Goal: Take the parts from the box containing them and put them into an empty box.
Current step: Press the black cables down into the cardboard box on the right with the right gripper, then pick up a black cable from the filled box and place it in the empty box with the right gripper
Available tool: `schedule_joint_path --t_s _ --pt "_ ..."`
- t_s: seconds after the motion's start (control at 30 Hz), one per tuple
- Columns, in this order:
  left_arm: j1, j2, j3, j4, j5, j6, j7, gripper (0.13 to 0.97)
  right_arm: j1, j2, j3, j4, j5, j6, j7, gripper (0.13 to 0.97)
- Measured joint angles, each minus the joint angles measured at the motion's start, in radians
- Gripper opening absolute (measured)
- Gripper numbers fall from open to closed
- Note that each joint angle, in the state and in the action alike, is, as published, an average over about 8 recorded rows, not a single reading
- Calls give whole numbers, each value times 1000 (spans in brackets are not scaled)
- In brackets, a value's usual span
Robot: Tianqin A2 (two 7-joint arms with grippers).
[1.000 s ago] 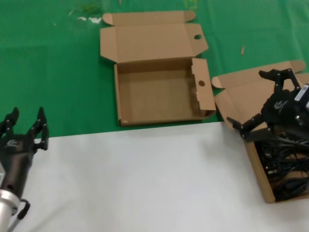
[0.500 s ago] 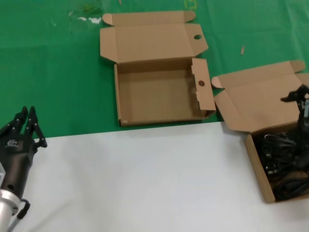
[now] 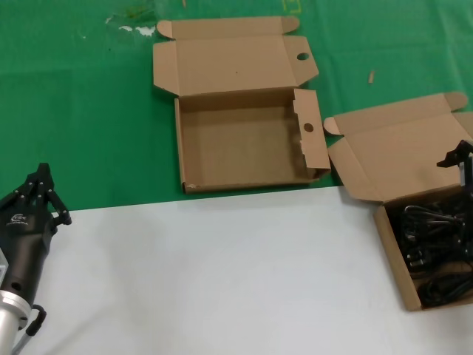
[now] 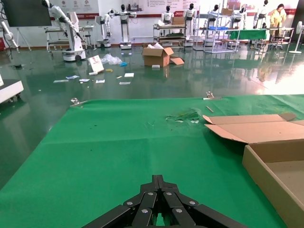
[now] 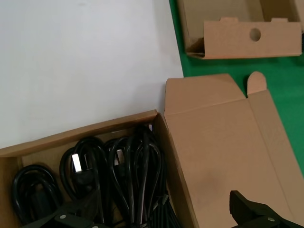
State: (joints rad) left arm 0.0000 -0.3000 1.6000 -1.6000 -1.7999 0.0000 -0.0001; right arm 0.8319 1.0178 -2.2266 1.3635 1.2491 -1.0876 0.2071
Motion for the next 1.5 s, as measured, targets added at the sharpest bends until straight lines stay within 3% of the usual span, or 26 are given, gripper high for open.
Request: schedule_joint_path --t_s 0.47,0.77,1.33,1.5 --pt "0 0 0 0 0 0 0 140 0 -73 67 -64 -74 -88 -16 890" --pt "0 0 0 0 0 0 0 140 -22 -64 103 -30 -103 -138 24 757" --pt "0 0 0 0 0 0 -1 140 -109 -60 164 -15 -118 -126 32 356" --pt "0 0 0 0 0 0 -1 140 -113 -73 172 -41 -119 -113 10 289"
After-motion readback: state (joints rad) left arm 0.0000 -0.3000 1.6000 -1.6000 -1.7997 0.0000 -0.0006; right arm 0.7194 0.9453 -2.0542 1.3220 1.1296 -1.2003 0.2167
